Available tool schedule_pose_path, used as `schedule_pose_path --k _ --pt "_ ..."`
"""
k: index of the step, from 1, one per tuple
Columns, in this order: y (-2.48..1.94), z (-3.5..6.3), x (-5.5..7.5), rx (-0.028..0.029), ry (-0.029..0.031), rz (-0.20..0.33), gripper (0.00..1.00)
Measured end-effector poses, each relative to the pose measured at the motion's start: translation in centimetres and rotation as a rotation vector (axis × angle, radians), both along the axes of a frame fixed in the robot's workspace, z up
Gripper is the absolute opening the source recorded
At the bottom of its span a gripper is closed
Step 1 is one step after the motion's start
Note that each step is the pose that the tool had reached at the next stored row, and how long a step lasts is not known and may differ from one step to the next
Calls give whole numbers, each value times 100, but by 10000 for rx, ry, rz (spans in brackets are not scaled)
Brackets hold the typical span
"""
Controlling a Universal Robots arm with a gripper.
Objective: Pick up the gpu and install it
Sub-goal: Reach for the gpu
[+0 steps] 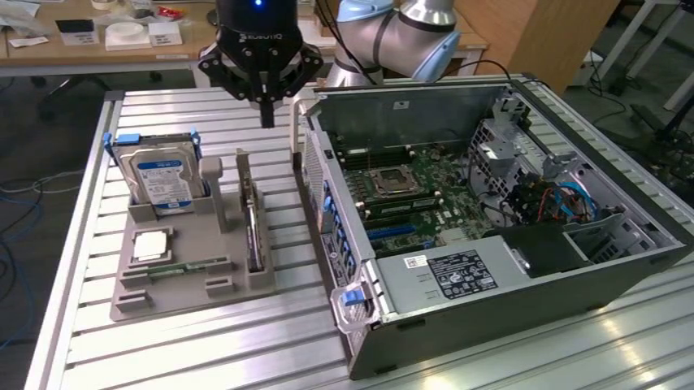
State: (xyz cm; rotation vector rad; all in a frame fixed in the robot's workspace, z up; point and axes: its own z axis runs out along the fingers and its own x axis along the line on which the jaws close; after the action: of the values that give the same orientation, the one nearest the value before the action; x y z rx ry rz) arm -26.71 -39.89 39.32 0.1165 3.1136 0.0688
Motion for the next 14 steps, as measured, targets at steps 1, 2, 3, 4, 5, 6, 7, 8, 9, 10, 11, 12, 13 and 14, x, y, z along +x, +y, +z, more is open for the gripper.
schedule_pose_path --k 1,2,3,4,5,6,7,8,9,10,11,12,13,14 --pt "0 0 -15 0 0 0 11" --pt "0 0 -31 0 0 0 11" --pt "0 0 -49 0 0 0 11" --pt "0 0 -68 0 0 0 11" --pt "0 0 -87 0 0 -1 11" --pt "0 0 -109 0 0 -1 11" --pt "0 -1 -127 0 0 -1 11" --pt "0 0 -143 0 0 -1 11" --pt "0 -1 -159 0 0 -1 11" --pt "0 -1 -175 0 0 0 11" --pt "0 -1 -188 1 -1 0 11" --pt "0 -1 -195 1 0 0 11" --pt "0 -1 -201 0 0 -1 11" --pt "0 -2 -206 1 -1 0 11"
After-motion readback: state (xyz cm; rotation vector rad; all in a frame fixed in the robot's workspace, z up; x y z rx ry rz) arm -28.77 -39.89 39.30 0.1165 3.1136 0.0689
